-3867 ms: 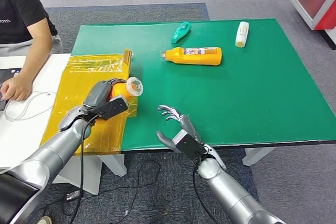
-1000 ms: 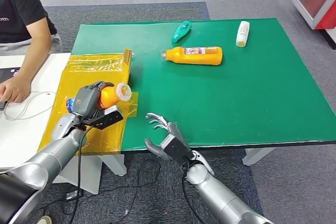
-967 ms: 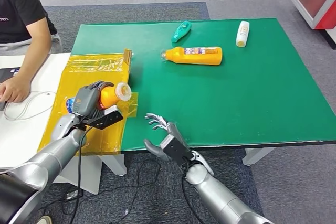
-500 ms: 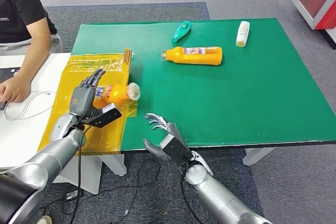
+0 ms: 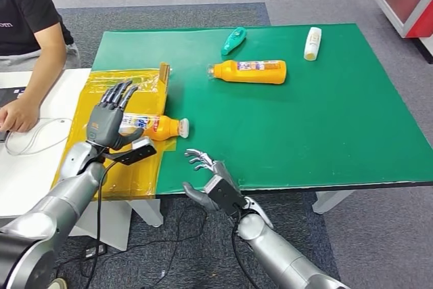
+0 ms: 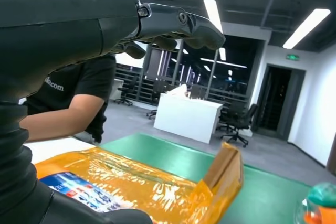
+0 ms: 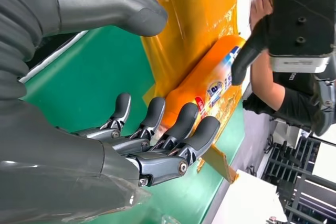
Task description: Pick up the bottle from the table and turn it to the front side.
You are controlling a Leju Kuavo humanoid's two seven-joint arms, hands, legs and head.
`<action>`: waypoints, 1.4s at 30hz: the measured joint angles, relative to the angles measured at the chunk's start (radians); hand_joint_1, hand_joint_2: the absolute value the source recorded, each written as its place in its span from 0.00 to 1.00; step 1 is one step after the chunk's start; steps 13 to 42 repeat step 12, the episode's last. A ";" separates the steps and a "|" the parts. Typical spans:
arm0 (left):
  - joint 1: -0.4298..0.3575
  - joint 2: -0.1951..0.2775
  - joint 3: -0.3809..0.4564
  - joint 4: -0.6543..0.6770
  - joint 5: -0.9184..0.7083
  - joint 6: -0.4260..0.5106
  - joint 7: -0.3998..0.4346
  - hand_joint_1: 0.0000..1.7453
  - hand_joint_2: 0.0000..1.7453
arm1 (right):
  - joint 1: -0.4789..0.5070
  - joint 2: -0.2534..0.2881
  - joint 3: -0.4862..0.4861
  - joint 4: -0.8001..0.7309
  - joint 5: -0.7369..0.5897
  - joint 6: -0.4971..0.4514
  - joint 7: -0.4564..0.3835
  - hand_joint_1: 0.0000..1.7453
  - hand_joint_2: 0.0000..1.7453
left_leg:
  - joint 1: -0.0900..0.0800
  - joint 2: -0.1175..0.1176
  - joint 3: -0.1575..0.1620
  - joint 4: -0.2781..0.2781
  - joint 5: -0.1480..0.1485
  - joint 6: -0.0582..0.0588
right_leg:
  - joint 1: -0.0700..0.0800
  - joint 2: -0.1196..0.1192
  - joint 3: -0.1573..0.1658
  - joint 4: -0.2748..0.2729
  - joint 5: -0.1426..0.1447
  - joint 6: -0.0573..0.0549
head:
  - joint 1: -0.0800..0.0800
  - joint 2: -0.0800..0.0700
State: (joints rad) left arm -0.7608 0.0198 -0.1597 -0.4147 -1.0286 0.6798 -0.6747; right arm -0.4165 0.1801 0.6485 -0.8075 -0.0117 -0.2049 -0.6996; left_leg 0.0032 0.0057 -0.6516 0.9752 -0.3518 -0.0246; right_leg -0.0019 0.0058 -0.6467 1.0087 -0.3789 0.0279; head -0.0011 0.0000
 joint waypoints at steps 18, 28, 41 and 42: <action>0.070 -0.046 -0.023 -0.174 0.669 -0.045 -0.022 0.00 1.00 | -0.002 0.000 0.002 0.010 -0.014 -0.017 0.000 0.98 1.00 | 0.000 0.000 0.000 0.000 0.000 0.000 | 0.000 0.000 0.000 0.000 0.000 0.000 | 0.000 0.000; 0.070 -0.046 -0.023 -0.174 0.669 -0.045 -0.022 0.00 1.00 | -0.002 0.000 0.002 0.010 -0.014 -0.017 0.000 0.98 1.00 | 0.000 0.000 0.000 0.000 0.000 0.000 | 0.000 0.000 0.000 0.000 0.000 0.000 | 0.000 0.000; 0.070 -0.046 -0.023 -0.174 0.669 -0.045 -0.022 0.00 1.00 | -0.002 0.000 0.002 0.010 -0.014 -0.017 0.000 0.98 1.00 | 0.000 0.000 0.000 0.000 0.000 0.000 | 0.000 0.000 0.000 0.000 0.000 0.000 | 0.000 0.000; 0.070 -0.046 -0.023 -0.174 0.669 -0.045 -0.022 0.00 1.00 | -0.002 0.000 0.002 0.010 -0.014 -0.017 0.000 0.98 1.00 | 0.000 0.000 0.000 0.000 0.000 0.000 | 0.000 0.000 0.000 0.000 0.000 0.000 | 0.000 0.000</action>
